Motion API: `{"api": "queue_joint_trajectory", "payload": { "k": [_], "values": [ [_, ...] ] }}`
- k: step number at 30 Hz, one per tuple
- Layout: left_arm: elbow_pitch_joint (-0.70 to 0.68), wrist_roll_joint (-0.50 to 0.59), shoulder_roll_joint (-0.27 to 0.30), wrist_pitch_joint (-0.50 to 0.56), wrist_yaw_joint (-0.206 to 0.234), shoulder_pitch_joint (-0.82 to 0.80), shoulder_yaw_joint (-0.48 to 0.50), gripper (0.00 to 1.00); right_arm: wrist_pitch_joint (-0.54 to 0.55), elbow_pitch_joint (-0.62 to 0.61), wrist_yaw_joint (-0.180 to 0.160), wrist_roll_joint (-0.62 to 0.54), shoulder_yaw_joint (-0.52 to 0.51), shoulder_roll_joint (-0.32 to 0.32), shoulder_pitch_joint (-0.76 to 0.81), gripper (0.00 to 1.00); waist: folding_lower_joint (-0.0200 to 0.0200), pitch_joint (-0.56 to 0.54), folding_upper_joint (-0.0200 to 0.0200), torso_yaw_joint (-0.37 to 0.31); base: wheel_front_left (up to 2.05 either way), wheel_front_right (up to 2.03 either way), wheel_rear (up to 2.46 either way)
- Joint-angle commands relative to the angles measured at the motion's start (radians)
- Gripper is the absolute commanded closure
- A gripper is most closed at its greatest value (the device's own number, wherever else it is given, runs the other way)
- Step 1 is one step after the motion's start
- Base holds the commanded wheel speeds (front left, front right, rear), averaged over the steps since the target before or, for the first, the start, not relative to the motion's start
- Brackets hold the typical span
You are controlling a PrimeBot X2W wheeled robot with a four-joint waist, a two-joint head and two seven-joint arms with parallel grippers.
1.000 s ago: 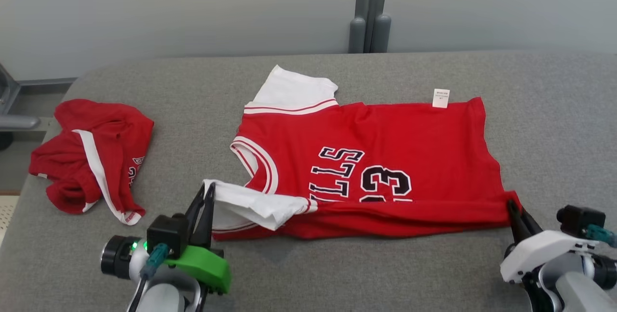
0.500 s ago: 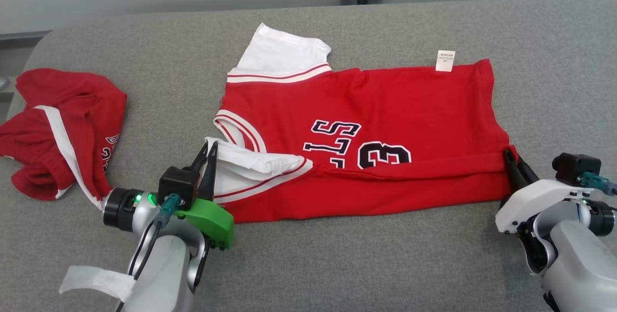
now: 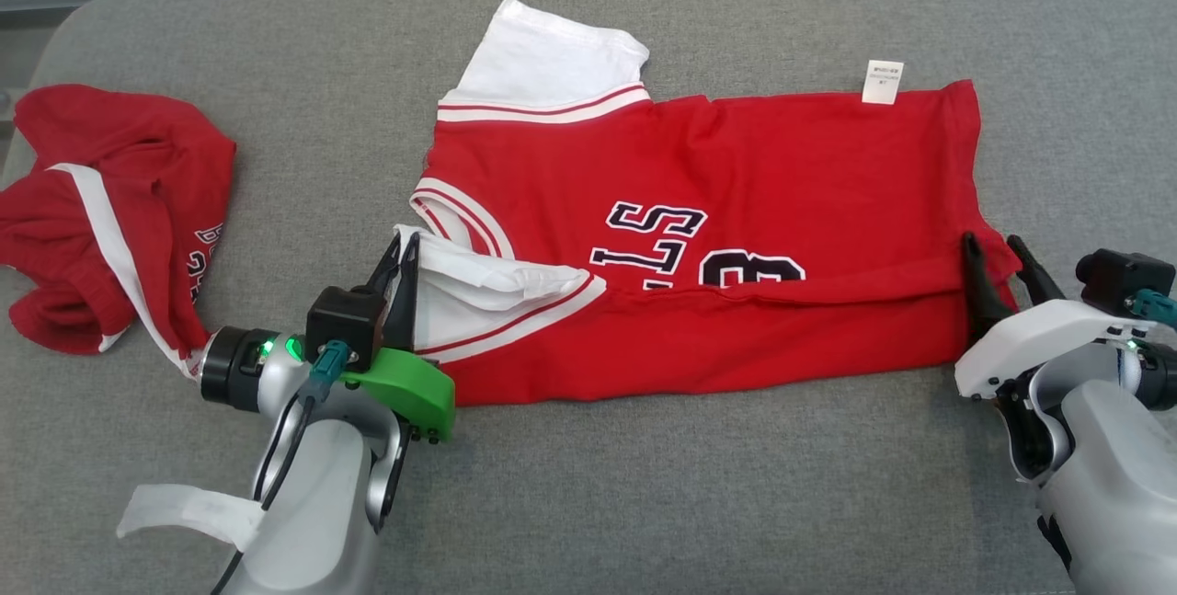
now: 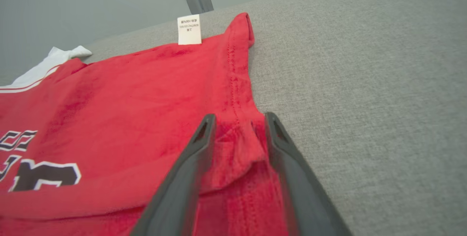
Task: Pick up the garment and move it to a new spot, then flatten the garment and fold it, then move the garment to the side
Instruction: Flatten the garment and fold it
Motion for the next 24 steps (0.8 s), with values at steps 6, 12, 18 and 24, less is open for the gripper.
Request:
{"api": "queue_joint_trajectory", "payload": {
  "k": [6, 12, 18, 24],
  "values": [
    [-0.059, -0.025, 0.001, 0.000, 0.032, 0.030, 0.006, 0.00, -0.003, -0.047, -0.001, -0.009, -0.047, -0.001, 0.049, 0.00, -0.0001, -0.015, 0.0000, 0.005, 0.00, 0.00, 0.00],
    [-0.121, -0.067, 0.001, 0.000, 0.070, 0.128, 0.041, 0.00, -0.003, -0.102, -0.001, -0.021, -0.108, 0.010, 0.147, 0.00, -0.0001, -0.056, 0.0000, 0.004, 0.00, 0.00, 0.00],
    [-0.121, -0.113, 0.001, 0.000, 0.067, 0.237, 0.052, 0.00, -0.003, -0.136, -0.001, -0.034, -0.150, 0.035, 0.242, 0.00, -0.0001, -0.096, 0.0000, -0.003, 0.00, 0.00, 0.00],
    [-0.075, -0.134, 0.001, 0.000, 0.062, 0.268, 0.040, 0.00, -0.003, -0.153, -0.001, -0.047, -0.159, 0.049, 0.264, 0.00, -0.0001, -0.086, 0.0000, -0.015, 0.00, 0.00, 0.00]
  ]
}}
